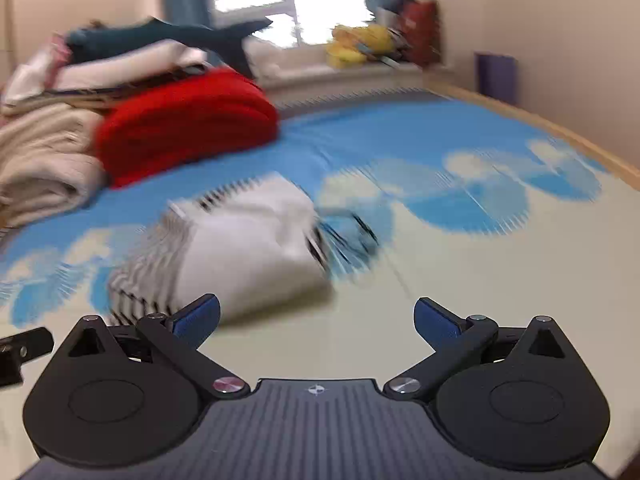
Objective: Fold small clothes
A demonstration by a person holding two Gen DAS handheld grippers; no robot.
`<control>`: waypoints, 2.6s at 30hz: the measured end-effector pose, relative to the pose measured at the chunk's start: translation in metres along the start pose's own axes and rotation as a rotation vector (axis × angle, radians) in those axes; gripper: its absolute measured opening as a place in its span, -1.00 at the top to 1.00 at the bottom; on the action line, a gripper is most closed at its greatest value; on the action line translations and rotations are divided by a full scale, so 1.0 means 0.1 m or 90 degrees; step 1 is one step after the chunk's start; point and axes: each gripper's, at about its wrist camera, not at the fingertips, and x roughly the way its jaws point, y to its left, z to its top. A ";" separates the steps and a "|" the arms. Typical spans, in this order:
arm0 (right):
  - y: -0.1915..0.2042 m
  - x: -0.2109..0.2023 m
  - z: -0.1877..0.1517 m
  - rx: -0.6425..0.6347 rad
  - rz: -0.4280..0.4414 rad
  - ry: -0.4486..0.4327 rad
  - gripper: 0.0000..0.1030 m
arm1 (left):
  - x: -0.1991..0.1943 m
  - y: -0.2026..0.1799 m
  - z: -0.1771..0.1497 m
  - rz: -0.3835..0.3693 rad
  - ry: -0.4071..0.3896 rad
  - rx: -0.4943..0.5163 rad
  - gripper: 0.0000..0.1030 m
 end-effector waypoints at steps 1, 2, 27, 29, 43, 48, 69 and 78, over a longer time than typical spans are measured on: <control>0.04 0.06 -0.06 -0.016 -0.003 0.006 -0.98 | 0.04 -0.03 -0.05 0.012 -0.011 0.004 -0.99; 0.08 0.13 -0.12 -0.042 -0.008 0.012 -0.98 | 0.09 -0.05 -0.09 0.021 -0.010 0.004 -0.99; 0.24 0.52 -0.17 -0.132 -0.008 0.036 -0.98 | 0.81 -0.13 -0.17 0.006 0.082 0.008 -0.99; 0.21 0.53 -0.18 -0.131 -0.014 0.041 -0.98 | 0.80 -0.13 -0.17 0.003 0.082 0.005 -0.99; 0.16 0.58 -0.20 -0.124 -0.022 0.049 -0.98 | 0.79 -0.14 -0.19 -0.001 0.077 0.005 -0.99; 0.18 0.57 -0.20 -0.131 -0.020 0.044 -0.98 | 0.78 -0.13 -0.18 -0.003 0.075 -0.001 -0.99; 0.21 0.55 -0.21 -0.134 -0.015 0.041 -0.98 | 0.77 -0.14 -0.19 0.001 0.071 0.006 -0.99; 0.21 0.55 -0.22 -0.135 -0.014 0.040 -0.98 | 0.77 -0.13 -0.19 0.000 0.073 0.003 -0.99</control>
